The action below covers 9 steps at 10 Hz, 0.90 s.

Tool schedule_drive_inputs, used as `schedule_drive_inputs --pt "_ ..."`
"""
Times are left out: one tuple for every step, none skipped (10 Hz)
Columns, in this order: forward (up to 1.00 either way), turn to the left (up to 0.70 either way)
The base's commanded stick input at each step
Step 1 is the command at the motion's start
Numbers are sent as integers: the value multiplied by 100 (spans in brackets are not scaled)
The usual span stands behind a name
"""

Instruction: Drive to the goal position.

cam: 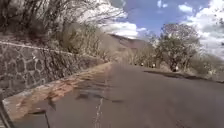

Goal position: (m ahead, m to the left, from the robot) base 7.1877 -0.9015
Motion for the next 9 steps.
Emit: schedule_drive_inputs --pt "70 0" --pt "70 0" --pt "70 0" --pt "70 0" --pt "70 0" --pt "70 0" --pt "70 0" --pt "70 0" --pt "70 0"
